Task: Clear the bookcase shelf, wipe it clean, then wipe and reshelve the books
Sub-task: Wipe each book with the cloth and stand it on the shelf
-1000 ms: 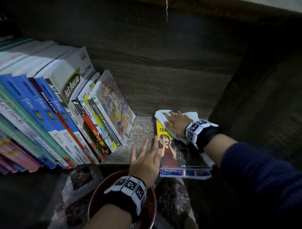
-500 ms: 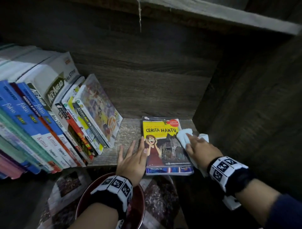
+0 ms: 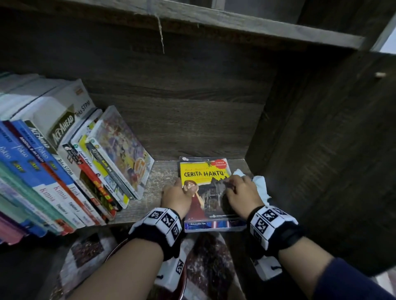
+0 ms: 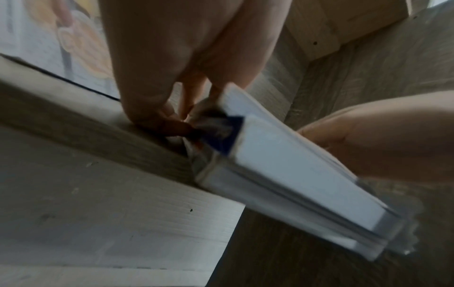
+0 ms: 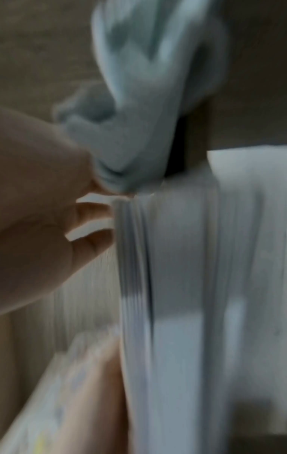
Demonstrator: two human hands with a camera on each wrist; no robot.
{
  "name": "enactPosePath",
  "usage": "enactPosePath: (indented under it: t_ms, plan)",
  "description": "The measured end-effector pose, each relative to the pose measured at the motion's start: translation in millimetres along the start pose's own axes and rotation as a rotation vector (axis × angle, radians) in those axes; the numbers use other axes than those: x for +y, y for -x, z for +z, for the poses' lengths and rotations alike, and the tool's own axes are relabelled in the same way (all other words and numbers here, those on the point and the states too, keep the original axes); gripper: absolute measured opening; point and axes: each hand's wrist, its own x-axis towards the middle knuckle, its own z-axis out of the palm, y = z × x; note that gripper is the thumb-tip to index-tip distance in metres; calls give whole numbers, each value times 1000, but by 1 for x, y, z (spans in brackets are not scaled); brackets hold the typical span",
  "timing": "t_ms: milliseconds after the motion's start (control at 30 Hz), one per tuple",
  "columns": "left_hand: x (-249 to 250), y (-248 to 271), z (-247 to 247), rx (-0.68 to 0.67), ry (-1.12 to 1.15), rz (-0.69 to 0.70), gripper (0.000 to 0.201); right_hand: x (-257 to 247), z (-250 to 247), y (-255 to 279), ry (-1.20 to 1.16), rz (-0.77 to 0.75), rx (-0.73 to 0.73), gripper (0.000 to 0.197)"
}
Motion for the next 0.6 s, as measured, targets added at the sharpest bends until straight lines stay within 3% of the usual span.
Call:
enactPosePath:
  t_ms: [100,200,300,400,500,600]
  plan:
    - [3,2,-3,47,77,-32,53,-2,4,-8,3,21,-57,43]
    - [3,10,-8,116,279,-45,47,1,10,-16,-17,38,-68,36]
    - [5,20,-11,217,293,71,45,4,13,-16,-30,66,-29,28]
    - [7,28,-12,338,250,213,47,5,19,-18,-72,104,-41,40]
    - [13,37,-14,421,349,262,48,-7,11,-18,-269,57,50,49]
    - [18,45,-18,519,389,347,47,-23,-4,-11,-651,34,98,37]
